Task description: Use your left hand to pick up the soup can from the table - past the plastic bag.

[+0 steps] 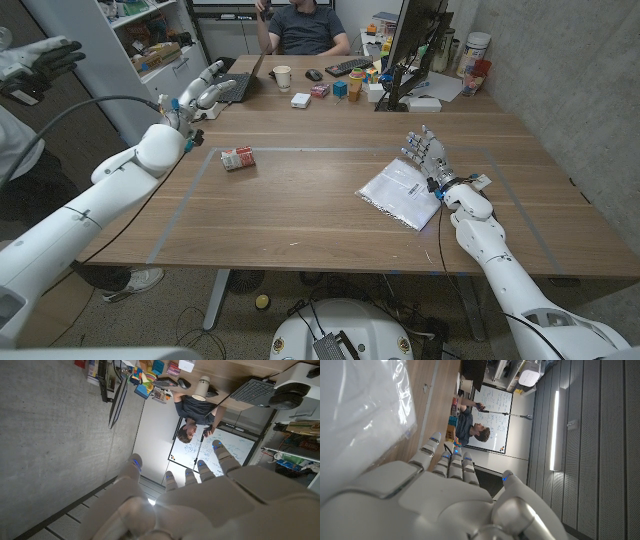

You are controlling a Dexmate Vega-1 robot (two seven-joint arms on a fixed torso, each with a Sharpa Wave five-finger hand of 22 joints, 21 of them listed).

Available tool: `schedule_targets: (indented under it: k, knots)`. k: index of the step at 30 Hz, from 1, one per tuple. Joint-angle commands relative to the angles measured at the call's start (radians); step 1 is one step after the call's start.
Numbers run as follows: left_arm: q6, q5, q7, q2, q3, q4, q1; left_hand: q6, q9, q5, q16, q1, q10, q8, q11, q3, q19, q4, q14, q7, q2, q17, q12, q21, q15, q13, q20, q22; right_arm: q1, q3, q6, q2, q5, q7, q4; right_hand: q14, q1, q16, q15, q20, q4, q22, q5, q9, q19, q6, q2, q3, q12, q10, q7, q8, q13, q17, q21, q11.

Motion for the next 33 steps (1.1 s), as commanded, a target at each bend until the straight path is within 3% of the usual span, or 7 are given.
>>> schedule_targets:
  k: [1,20,33]
  knots:
    - [0.068,0.084,-0.048,0.073,0.025,-0.042,-0.087,-0.002,0.002,0.008,-0.001,0.005,-0.006,-0.003,0.009,0.003,-0.003,0.008,-0.013,-0.006,0.019,0.009,0.005,-0.001,-0.004,0.006,-0.008,0.003,-0.001,0.003,0.007,0.006,-0.003,-0.005,0.005,0.001,-0.005,0.008,0.009,0.000,0.001,0.002,0.008,0.002,0.005,0.008,0.006,-0.002,0.007,0.011,0.003,0.008,0.003,0.003,0.005,0.000]
    - [0.248,0.275,-0.161,0.193,0.057,-0.191,-0.159,-0.014,0.003,0.025,-0.005,0.009,-0.035,-0.007,0.001,0.006,-0.019,0.032,-0.055,-0.008,0.060,0.012,-0.002,-0.003,0.000,0.006,0.040,0.003,-0.024,0.015,0.009,0.005,0.007,-0.007,-0.010,0.001,-0.006,0.008,0.009,0.000,0.001,0.002,0.008,0.002,0.007,0.008,0.005,-0.005,0.006,0.009,0.003,0.008,0.003,0.003,0.005,0.001]
    - [0.361,0.372,-0.211,0.251,0.039,-0.287,-0.149,-0.019,0.003,0.035,-0.007,0.042,-0.054,-0.006,-0.009,0.000,0.004,0.011,-0.071,-0.009,0.048,0.006,-0.005,0.005,0.014,0.006,0.046,0.002,-0.025,0.020,0.016,0.003,0.013,0.012,-0.003,0.001,-0.008,0.008,0.010,0.000,0.002,0.002,0.008,0.002,0.014,0.007,0.003,-0.008,0.007,0.010,0.003,0.008,0.003,0.003,0.007,0.001]
